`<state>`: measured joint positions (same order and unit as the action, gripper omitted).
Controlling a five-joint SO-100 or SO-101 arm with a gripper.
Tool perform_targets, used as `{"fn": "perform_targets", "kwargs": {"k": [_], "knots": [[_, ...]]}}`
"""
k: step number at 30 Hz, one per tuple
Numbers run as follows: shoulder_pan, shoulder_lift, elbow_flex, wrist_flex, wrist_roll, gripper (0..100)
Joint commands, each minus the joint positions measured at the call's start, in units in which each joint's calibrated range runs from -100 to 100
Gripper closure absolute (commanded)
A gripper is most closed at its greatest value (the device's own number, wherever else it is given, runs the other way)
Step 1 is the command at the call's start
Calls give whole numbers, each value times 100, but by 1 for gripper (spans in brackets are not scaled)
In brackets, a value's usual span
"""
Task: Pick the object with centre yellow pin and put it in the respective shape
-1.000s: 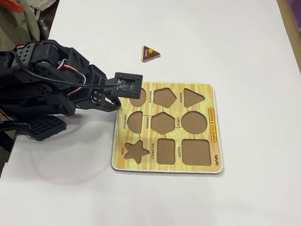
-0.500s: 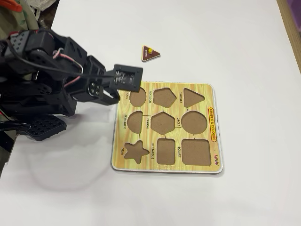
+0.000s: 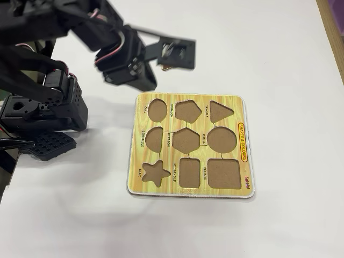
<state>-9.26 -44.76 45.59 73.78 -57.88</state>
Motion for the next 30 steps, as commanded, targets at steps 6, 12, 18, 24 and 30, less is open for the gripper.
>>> {"fn": "perform_targets", "kwargs": {"k": [6, 12, 18, 24, 30], "knots": [[-978, 1321, -1556, -5, 9, 98], [-1672, 2074, -2230, -5, -509, 98], [-2570, 2543, -2311, -100, -1069, 98], [-3136, 2986, -2473, -100, -1341, 98], [-3215, 3714, -3174, -100, -1325, 98]]}}
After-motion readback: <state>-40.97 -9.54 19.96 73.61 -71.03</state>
